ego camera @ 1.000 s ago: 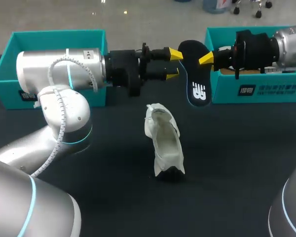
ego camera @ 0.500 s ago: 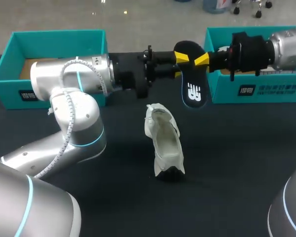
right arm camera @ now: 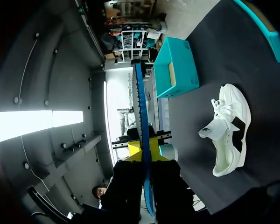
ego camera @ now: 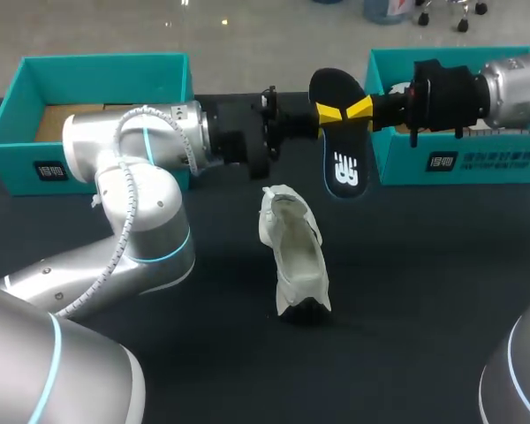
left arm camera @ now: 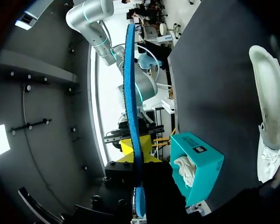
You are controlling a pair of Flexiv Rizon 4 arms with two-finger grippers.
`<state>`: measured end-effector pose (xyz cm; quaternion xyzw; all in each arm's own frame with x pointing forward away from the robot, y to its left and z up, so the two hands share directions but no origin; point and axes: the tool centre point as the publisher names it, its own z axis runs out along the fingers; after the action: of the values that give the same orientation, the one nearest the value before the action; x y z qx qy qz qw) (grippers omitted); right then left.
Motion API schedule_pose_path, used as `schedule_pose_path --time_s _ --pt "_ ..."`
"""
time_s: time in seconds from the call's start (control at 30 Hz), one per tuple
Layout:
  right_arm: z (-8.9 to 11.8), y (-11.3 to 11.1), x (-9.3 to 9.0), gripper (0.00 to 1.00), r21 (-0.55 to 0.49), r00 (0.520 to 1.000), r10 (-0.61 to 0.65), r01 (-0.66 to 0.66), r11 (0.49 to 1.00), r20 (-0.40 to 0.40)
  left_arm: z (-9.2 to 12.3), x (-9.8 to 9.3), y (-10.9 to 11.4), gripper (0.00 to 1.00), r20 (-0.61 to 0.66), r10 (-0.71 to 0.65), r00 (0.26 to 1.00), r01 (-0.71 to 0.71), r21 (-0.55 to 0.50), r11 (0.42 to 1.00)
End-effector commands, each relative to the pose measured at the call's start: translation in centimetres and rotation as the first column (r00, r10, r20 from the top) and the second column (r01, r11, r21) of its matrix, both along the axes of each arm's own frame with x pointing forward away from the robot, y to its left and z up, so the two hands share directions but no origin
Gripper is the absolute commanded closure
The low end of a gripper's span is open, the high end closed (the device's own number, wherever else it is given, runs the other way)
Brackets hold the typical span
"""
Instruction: Take the shoe out of the shoebox, open the shoe tongue, remove and reinsert the insole, then place the shoe into the shoebox
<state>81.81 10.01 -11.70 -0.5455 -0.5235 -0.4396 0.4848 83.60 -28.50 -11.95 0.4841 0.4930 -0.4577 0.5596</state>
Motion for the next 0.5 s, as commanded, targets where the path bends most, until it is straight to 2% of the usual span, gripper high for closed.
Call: schedule_pose_path --time_s 0.03,0.07,0.2,0.5 --pt "0.0 0.2 0.0 0.51 0.003 1.000 -0.006 0.006 1.000 0.001 -0.1 0.0 -0.4 1.00 -0.015 -0.002 1.000 0.002 0.002 1.000" --pt "-0.1 0.1 0.0 0.00 0.004 1.000 -0.010 0.010 1.000 0.003 -0.1 -0.1 -0.3 1.00 -0.028 -0.001 1.000 0.001 0.000 1.000" --pt "-0.4 -0.8 0.3 0.00 -0.020 0.999 -0.046 0.046 0.999 0.023 0.0 -0.4 0.1 1.00 -0.069 0.008 0.998 -0.008 -0.008 1.000" --pt "-1.4 -4.5 0.8 0.00 -0.090 0.991 -0.124 0.128 0.988 0.054 0.2 -0.9 0.8 1.00 -0.118 0.016 0.993 -0.017 -0.007 1.000"
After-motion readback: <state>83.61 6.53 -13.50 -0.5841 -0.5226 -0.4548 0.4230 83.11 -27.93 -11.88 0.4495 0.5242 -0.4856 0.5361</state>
